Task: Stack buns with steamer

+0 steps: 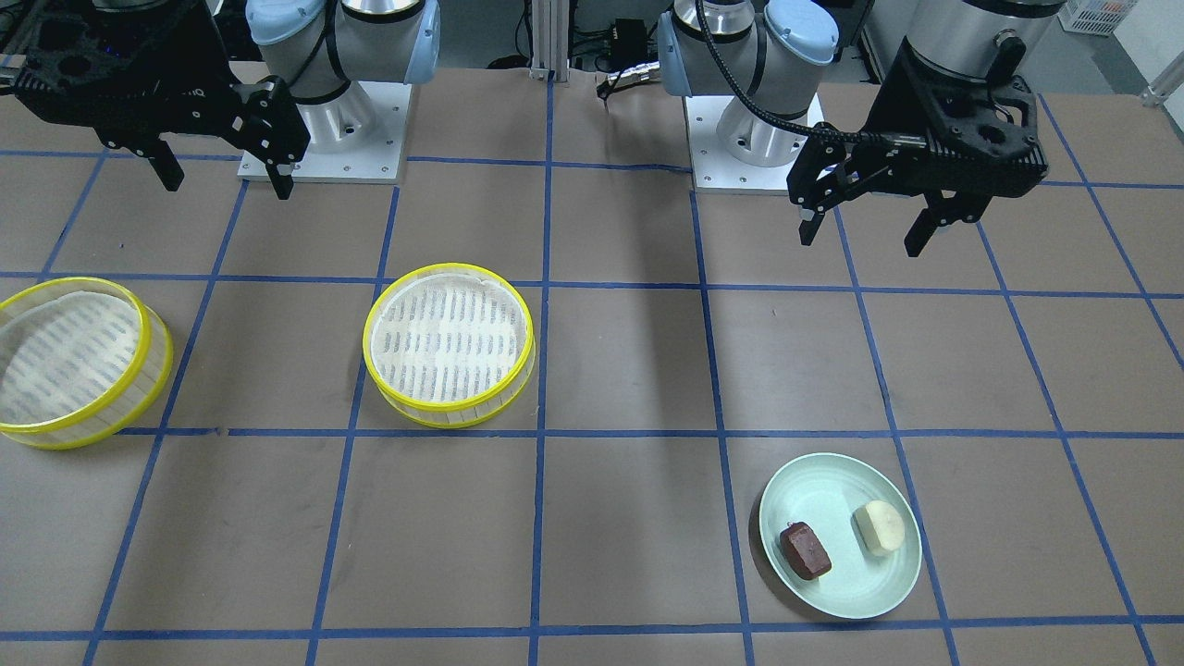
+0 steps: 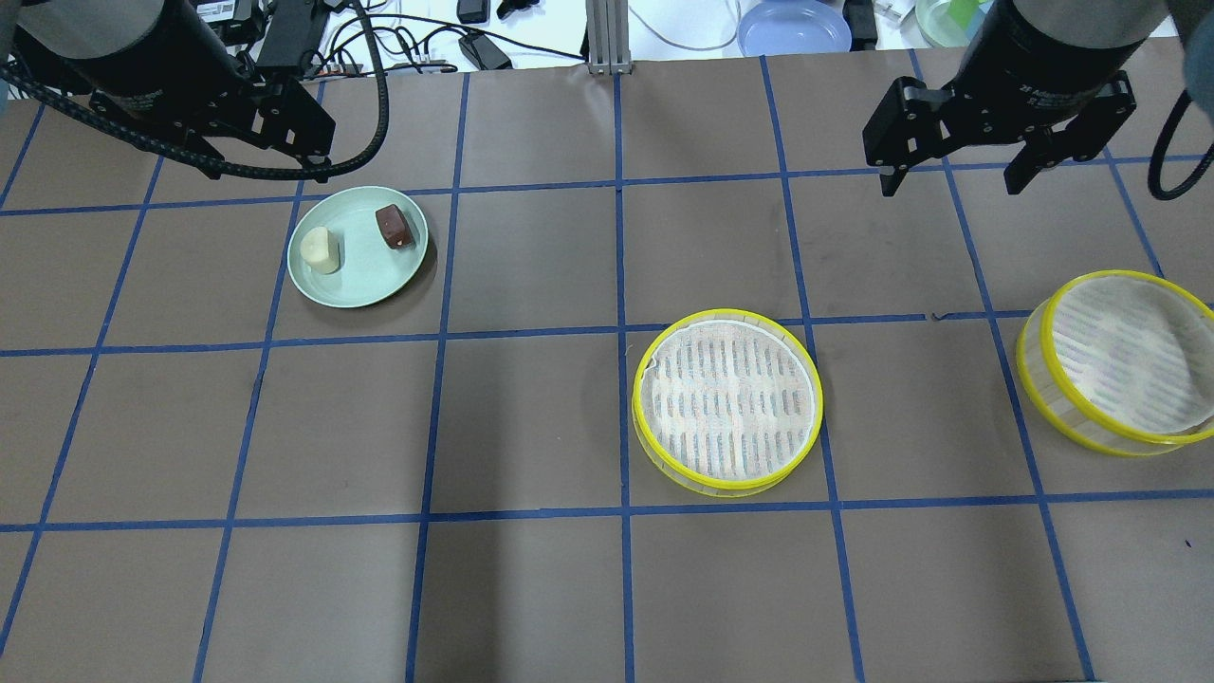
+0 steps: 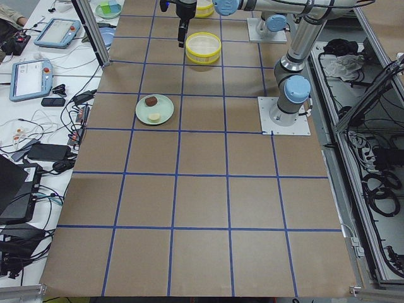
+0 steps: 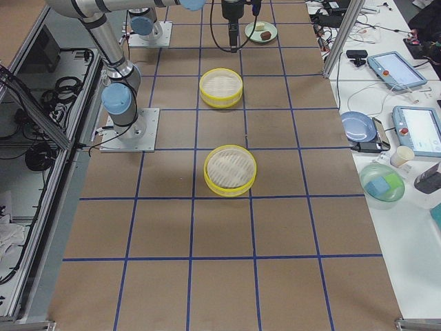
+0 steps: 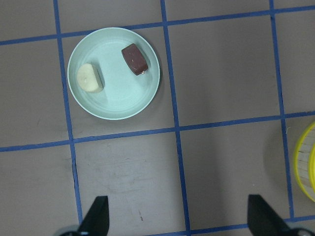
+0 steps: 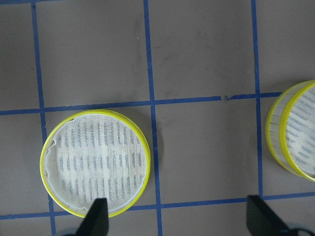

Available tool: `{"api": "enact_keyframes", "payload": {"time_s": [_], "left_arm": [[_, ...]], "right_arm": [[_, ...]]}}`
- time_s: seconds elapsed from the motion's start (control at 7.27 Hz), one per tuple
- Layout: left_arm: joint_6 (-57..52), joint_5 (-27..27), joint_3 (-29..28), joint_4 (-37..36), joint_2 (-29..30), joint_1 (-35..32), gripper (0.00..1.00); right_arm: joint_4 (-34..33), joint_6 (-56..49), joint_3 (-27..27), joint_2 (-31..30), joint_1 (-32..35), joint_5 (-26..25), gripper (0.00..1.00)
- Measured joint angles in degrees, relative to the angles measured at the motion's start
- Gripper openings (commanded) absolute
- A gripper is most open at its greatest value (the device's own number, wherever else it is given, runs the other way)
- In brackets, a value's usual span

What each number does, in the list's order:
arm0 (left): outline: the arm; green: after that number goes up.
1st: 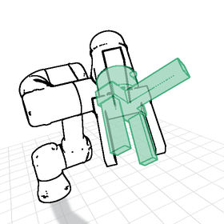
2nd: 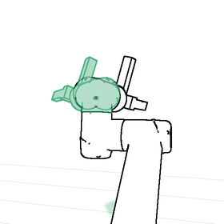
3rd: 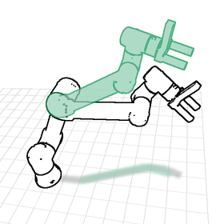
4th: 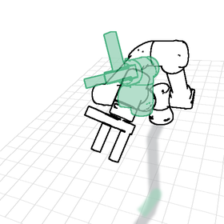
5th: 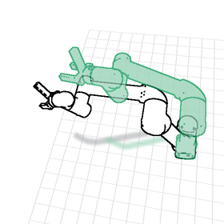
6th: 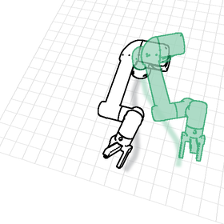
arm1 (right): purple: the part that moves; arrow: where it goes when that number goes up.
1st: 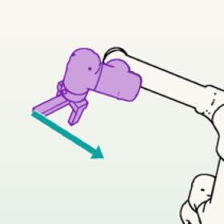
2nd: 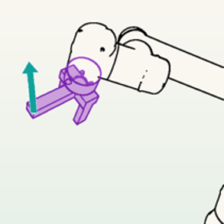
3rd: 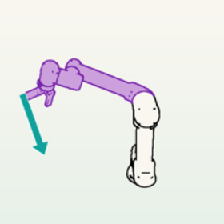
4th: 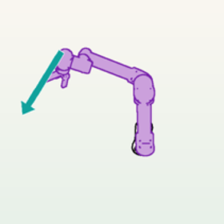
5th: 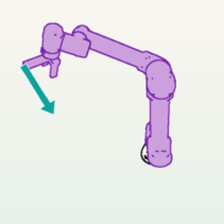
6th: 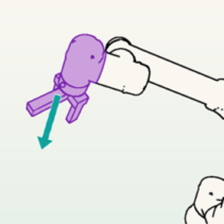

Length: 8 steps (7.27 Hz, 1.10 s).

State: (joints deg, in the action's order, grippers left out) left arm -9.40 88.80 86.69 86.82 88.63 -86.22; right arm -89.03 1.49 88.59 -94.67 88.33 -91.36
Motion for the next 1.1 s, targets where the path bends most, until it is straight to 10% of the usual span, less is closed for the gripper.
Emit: {"api": "enact_keyframes", "payload": {"time_s": [0.69, 1.1], "left_arm": [[-4.4, 0.0, 3.9, -1.2, 1.0, 2.1, 1.0], [-16.4, -0.5, 5.2, -10.2, 8.7, 11.3, 0.98]], "right_arm": [[2.5, -6.1, 1.0, 0.5, -1.4, -0.8, 0.99], [4.2, -18.4, 1.2, 1.8, -14.1, -4.8, 1.0]]}}
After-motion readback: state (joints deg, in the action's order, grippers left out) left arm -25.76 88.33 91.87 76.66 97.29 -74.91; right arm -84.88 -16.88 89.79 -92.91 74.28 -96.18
